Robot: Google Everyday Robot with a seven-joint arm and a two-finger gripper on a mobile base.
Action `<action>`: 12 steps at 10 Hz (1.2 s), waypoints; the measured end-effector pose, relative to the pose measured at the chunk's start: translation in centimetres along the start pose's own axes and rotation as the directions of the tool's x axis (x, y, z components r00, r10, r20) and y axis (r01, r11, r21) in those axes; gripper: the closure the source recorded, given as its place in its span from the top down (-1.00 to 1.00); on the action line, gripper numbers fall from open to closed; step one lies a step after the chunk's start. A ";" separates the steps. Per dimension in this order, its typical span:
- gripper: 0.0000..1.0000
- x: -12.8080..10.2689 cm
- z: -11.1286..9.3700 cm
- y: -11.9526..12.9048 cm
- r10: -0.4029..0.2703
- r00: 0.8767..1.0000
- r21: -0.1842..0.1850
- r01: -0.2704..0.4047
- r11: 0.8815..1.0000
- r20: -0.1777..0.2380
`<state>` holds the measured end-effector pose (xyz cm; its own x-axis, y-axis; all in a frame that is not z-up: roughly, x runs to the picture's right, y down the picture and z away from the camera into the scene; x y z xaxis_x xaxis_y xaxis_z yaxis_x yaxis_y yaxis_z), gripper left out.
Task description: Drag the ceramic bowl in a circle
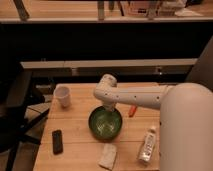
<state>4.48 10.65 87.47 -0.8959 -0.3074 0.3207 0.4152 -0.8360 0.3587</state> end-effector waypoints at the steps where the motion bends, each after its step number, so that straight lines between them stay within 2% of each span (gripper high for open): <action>1: -0.98 0.1 0.0 0.0 -0.006 1.000 0.000 0.006 1.000 -0.001; 12: -0.98 0.7 -0.2 -0.2 -0.078 0.997 -0.010 0.077 0.997 -0.006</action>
<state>3.76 10.53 87.46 -0.9264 -0.2445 0.2863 0.3429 -0.8620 0.3734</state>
